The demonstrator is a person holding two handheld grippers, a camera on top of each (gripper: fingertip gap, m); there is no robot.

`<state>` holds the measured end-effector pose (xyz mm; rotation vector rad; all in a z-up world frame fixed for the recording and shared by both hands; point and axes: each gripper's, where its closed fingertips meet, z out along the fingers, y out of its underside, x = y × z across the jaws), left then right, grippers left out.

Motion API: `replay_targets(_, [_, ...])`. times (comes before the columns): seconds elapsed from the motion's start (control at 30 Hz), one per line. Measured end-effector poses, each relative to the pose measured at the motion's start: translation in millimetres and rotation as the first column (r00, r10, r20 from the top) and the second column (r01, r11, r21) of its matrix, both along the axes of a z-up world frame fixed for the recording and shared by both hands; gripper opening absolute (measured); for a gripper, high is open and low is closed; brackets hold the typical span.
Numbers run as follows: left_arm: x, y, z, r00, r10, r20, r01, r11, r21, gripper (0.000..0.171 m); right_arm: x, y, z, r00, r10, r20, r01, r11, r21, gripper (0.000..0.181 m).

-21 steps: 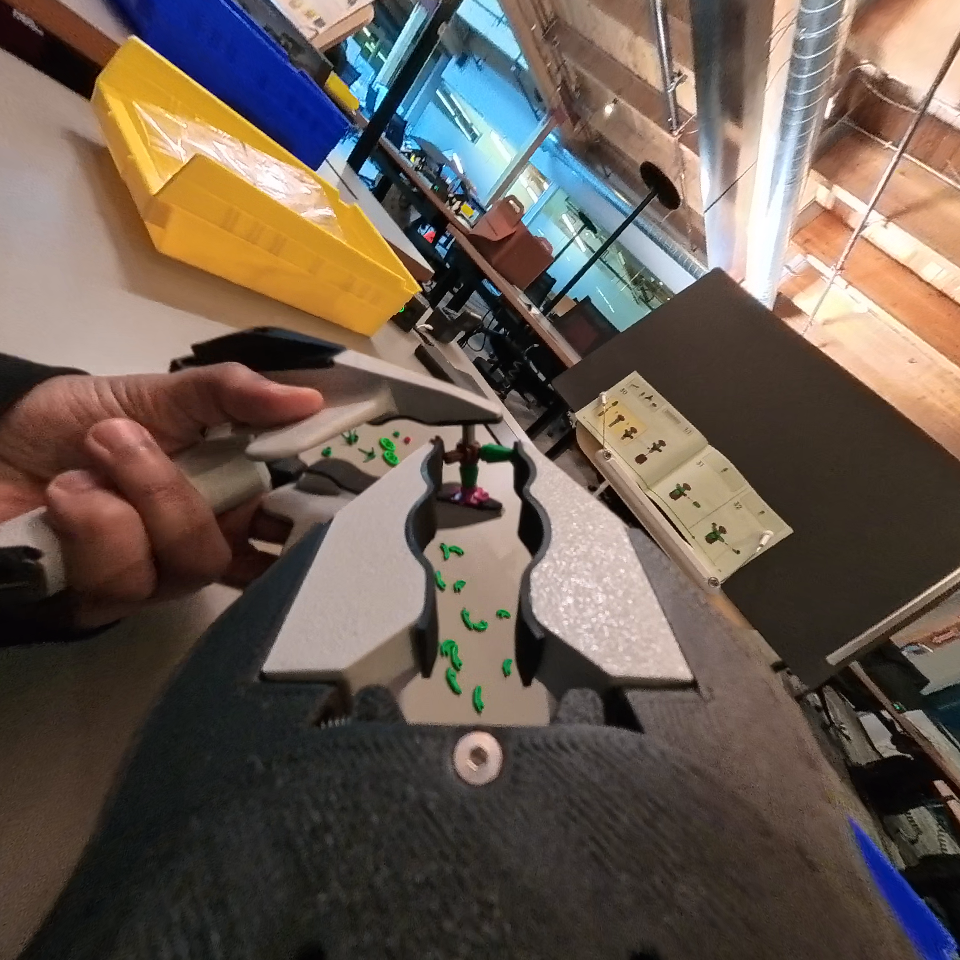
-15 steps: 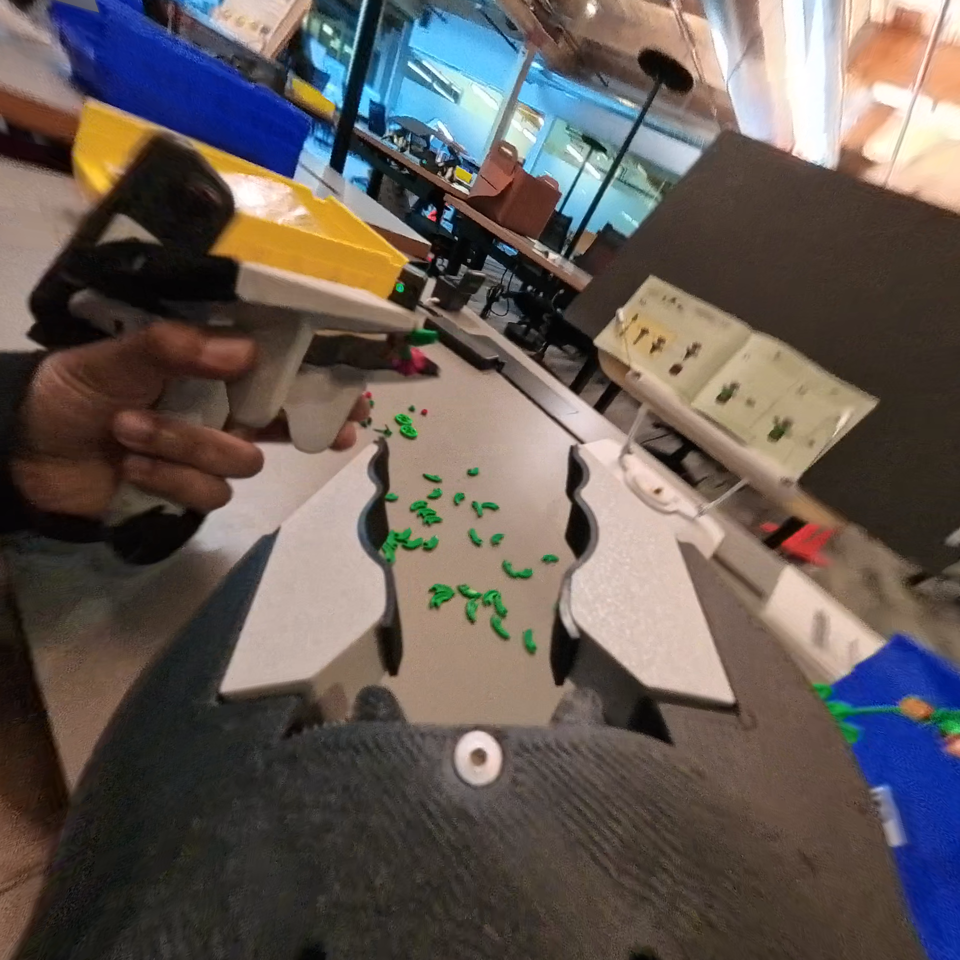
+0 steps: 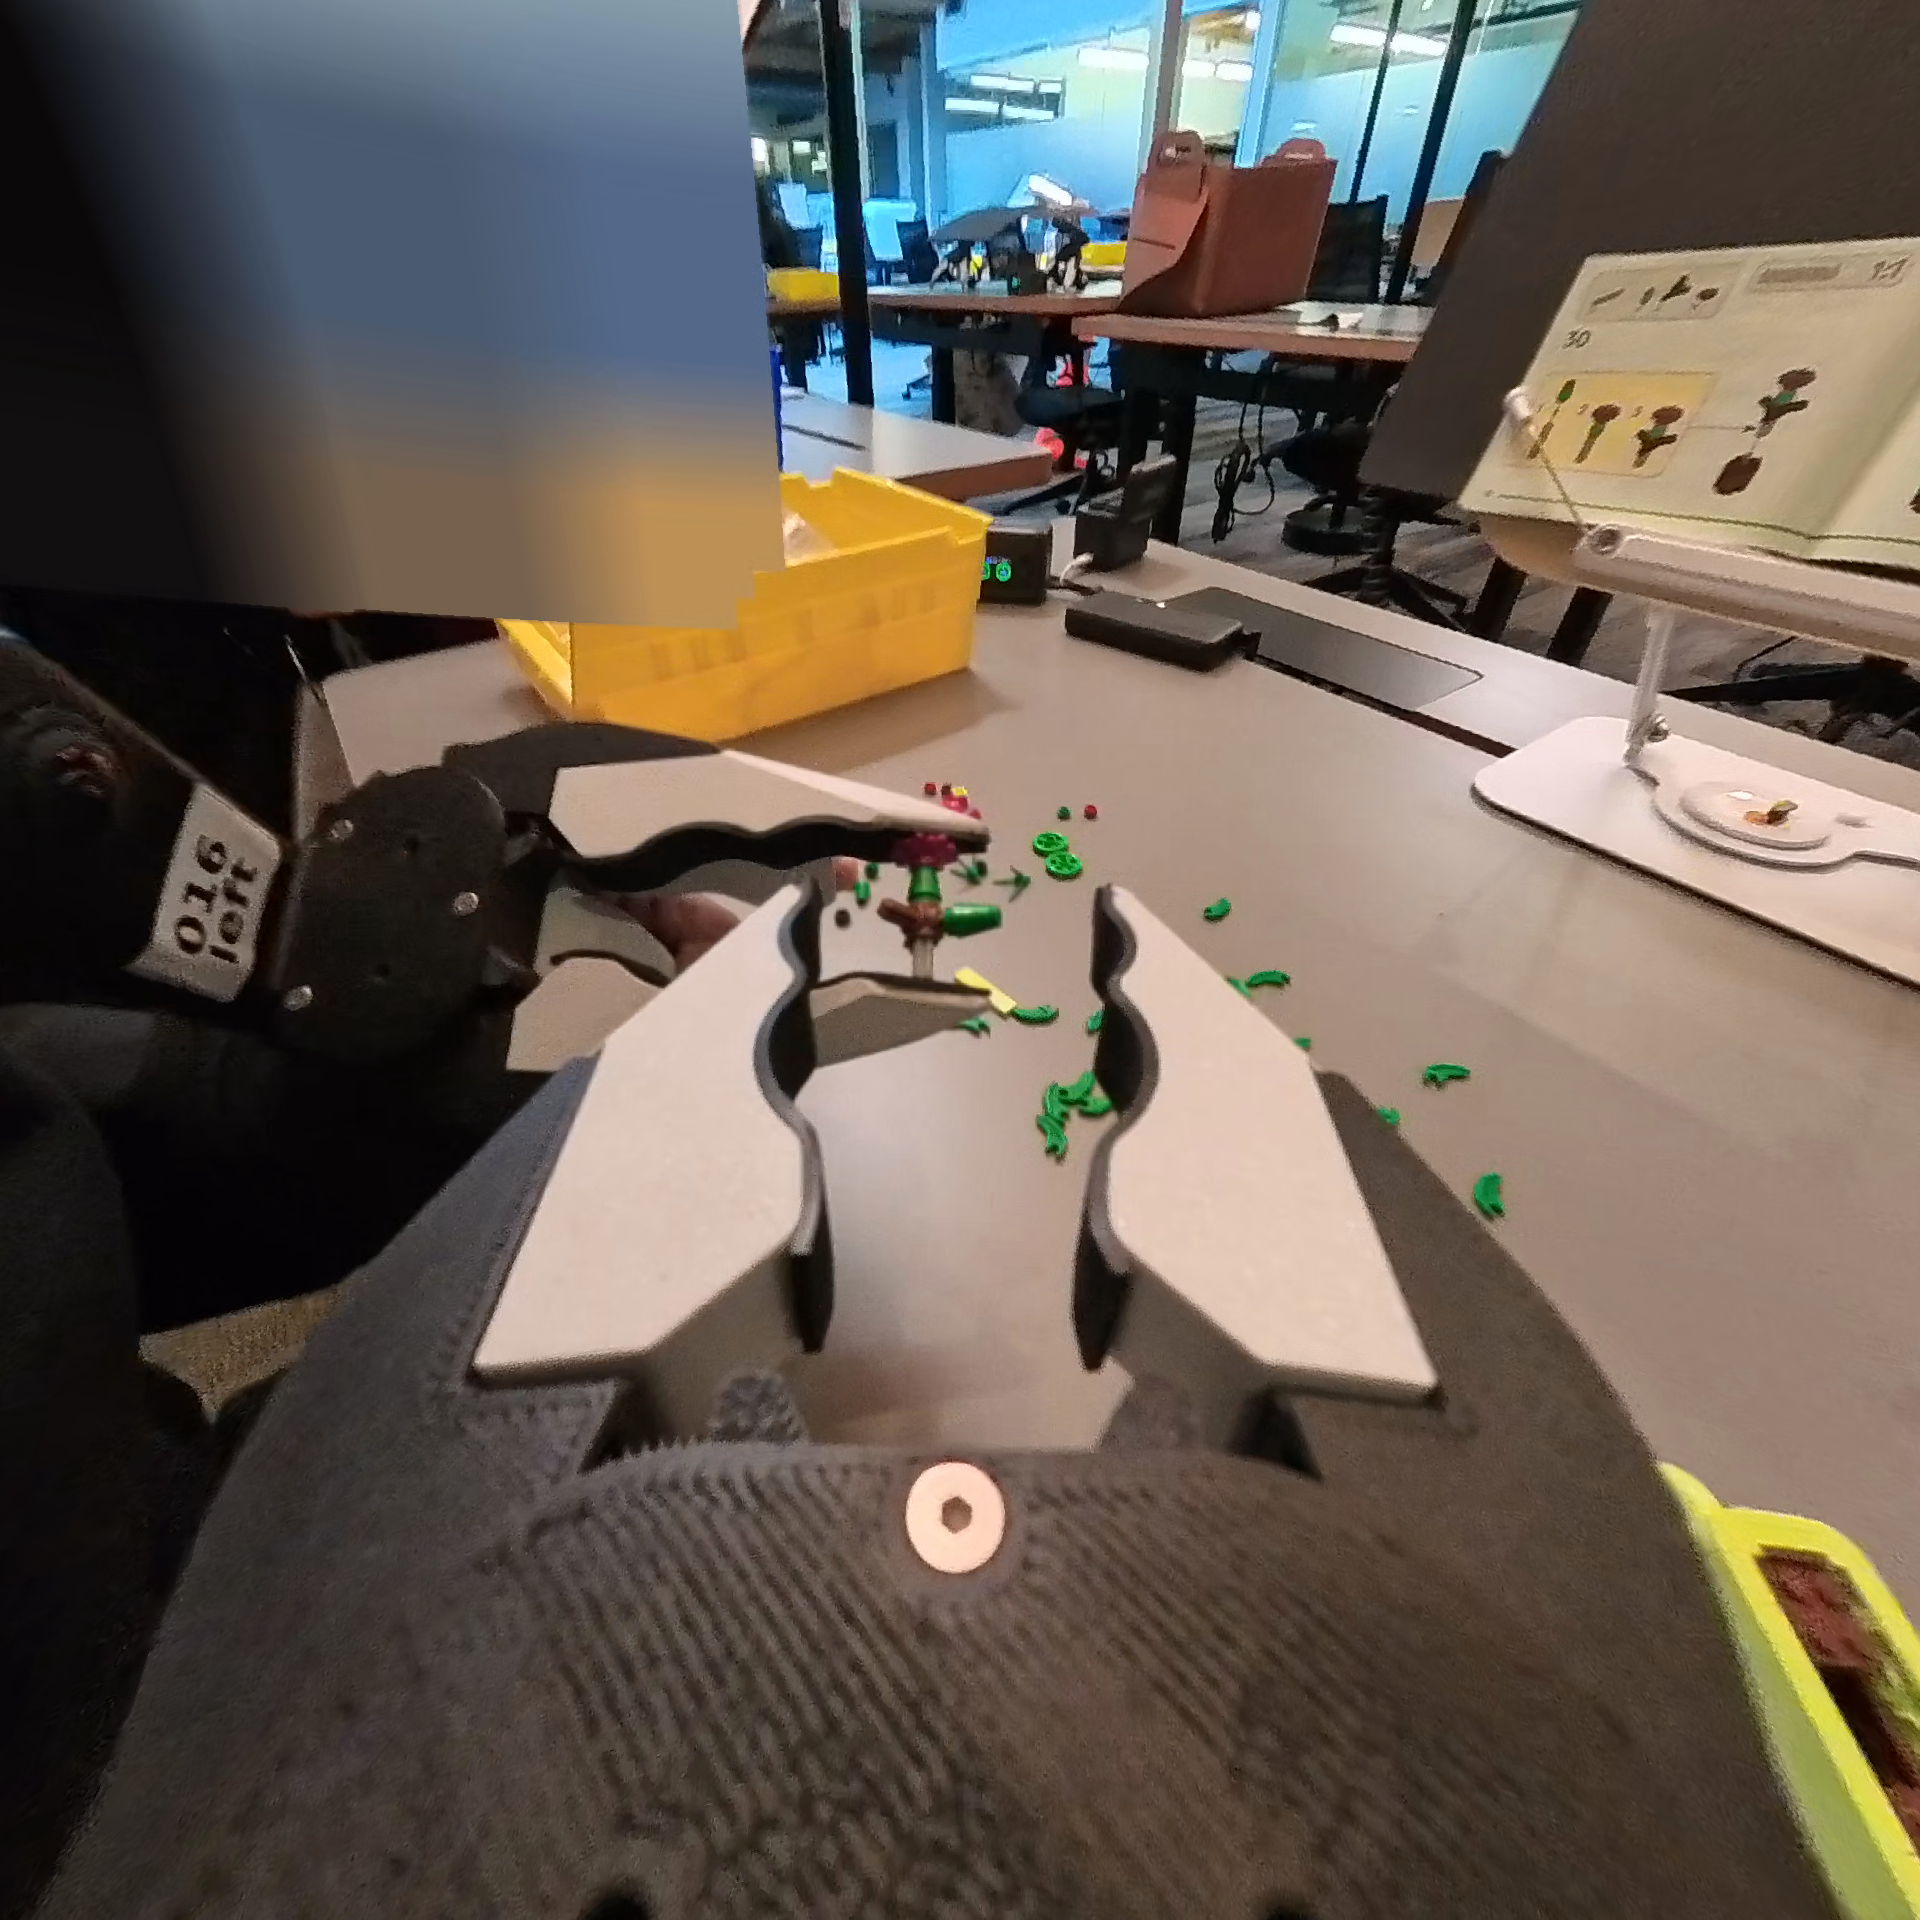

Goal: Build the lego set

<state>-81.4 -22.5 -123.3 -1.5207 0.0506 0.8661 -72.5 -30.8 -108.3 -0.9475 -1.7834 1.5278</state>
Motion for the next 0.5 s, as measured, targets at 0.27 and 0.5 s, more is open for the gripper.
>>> replay_targets(0.27, [6.4,8.9,-7.5,0.994,0.035,-0.099,-0.044,0.995,-0.091,0.031,-1.0,-2.4,-18.2,1.000,-0.024,0.003,0.023,0.981,0.191,0.035])
replay_targets(0.5, [8.1,9.3,-5.3,0.992,0.034,-0.122,-0.045,0.995,-0.086,0.031,-2.2,-1.5,-22.6,1.000,-0.026,0.014,0.022,0.980,0.197,0.025])
